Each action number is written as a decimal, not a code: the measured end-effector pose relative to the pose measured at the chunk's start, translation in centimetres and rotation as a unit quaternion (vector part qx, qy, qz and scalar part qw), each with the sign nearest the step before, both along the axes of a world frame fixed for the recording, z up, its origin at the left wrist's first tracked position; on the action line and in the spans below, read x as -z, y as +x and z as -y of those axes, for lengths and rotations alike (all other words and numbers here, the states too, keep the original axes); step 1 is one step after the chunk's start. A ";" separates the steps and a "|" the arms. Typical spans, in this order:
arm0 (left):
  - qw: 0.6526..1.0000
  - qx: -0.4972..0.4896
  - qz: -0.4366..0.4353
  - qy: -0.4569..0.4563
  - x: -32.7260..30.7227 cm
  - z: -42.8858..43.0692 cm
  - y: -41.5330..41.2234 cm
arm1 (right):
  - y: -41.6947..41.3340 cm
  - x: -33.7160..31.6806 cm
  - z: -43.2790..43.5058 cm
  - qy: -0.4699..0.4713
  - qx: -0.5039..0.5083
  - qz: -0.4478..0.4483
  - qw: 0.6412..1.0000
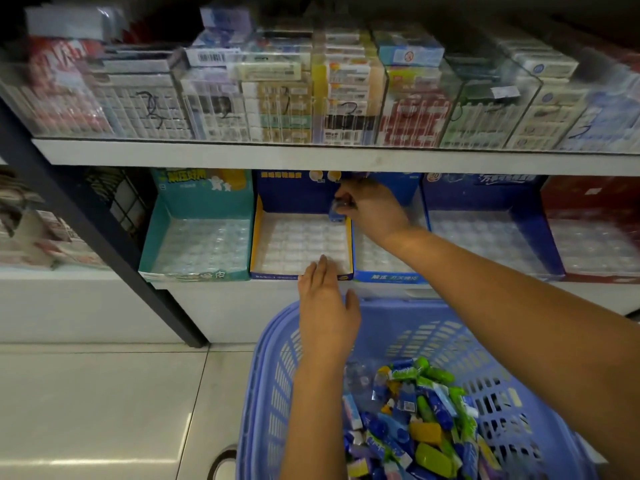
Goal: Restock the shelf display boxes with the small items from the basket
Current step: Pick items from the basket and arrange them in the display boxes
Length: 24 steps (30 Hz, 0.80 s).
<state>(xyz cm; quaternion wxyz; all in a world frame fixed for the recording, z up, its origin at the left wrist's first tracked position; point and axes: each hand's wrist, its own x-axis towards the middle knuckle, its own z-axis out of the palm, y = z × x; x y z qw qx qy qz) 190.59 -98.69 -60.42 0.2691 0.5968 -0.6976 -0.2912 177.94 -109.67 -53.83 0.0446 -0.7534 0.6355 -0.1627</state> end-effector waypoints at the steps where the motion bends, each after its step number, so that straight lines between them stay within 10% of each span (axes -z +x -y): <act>1: 1.000 -0.001 -0.005 0.001 0.0 0.0 0.0 | 0.0 0.0 0.1 -0.006 -0.003 -0.006 1.000; 18: 1.000 0.019 -0.022 -0.001 0.1 0.4 0.5 | 1.1 -0.9 2.3 0.109 0.045 -0.108 0.987; 24: 0.975 -0.084 -0.203 -0.040 0.1 -3.6 -0.6 | 0.4 -2.5 -5.8 0.065 0.022 0.020 0.997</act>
